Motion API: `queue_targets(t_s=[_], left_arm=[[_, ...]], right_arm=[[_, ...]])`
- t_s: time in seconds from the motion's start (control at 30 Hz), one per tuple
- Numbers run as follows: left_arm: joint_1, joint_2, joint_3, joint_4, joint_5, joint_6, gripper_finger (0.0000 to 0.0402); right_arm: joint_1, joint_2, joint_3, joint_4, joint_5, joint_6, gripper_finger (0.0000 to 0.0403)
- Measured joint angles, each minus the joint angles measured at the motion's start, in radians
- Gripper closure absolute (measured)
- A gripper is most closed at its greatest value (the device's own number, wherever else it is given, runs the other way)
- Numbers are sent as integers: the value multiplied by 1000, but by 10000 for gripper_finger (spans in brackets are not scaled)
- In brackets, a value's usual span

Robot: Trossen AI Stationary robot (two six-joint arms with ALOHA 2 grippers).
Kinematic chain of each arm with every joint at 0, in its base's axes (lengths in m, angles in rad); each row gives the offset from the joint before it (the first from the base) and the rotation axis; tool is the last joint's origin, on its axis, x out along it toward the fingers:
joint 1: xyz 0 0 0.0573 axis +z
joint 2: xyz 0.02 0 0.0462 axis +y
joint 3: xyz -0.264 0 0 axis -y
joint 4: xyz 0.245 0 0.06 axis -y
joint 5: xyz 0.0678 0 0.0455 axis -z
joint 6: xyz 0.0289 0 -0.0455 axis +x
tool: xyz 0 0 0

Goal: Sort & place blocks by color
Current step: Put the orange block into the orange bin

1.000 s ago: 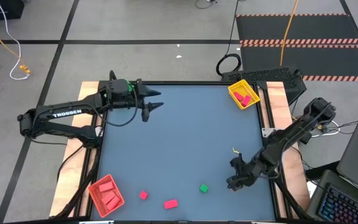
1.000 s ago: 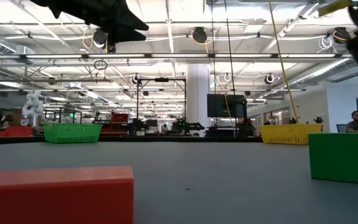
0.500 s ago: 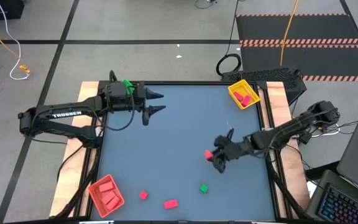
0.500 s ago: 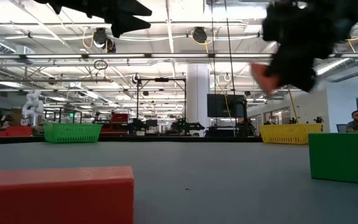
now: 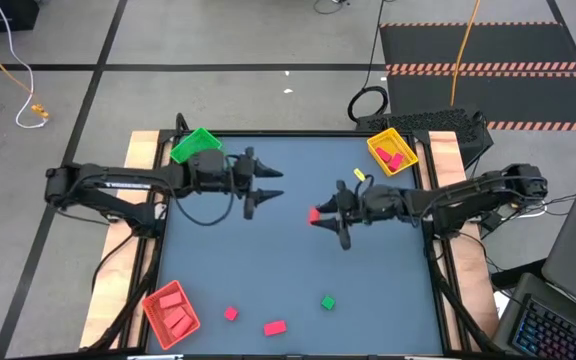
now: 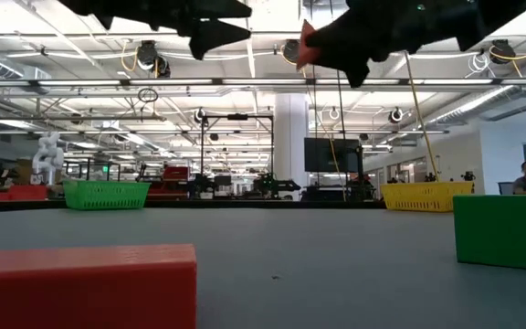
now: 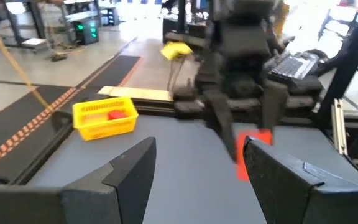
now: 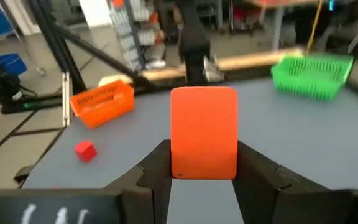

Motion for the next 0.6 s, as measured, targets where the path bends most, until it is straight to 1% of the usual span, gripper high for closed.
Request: queue_targets(t_s=[0.1,0.23,0.4,0.6], left_arm=[[-29,59,0,93,0,10,160],[-66,109,0,190,0,11,160],[-93,126,0,225,1,-17,160],[-119,167,1,217,11,-45,160]], right_arm=[[-20,0,0,52,-39,-72,277],[-22,0,0,57,-49,-134,277],[-23,0,0,60,-49,-170,277],[-18,0,0,91,-41,-226,277]])
